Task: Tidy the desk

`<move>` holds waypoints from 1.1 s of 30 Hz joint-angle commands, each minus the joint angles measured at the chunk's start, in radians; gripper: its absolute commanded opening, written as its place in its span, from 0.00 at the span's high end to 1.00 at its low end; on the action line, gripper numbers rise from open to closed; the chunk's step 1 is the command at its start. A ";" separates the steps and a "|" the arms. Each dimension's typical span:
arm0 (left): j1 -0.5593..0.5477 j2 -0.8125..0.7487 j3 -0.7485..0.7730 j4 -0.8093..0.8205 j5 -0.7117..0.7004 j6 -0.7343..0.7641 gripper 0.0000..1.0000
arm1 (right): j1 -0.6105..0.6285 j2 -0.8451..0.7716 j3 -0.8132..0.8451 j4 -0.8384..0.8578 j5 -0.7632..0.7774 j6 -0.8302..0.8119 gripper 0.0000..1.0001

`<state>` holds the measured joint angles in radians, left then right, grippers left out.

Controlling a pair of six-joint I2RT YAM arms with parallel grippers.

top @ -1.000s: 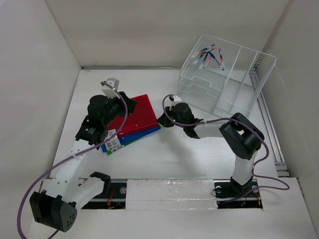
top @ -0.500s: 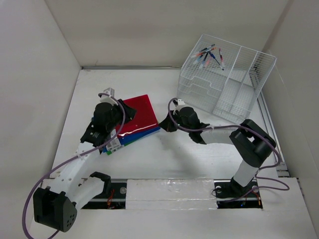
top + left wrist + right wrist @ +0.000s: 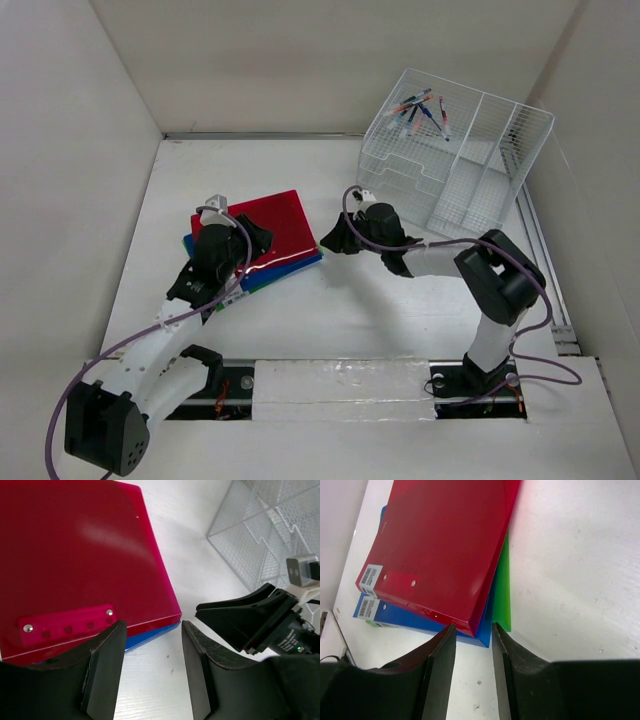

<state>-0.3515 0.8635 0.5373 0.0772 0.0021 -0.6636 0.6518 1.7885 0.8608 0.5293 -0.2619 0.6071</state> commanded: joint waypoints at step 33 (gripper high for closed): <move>-0.400 0.131 -0.137 0.233 -0.442 -0.077 0.57 | 0.016 0.212 0.159 0.122 -0.237 0.072 0.65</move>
<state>-0.7509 1.0401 0.4278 0.2573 -0.3843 -0.7063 0.6609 1.9720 0.9958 0.5640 -0.4500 0.6521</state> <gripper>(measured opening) 0.432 0.364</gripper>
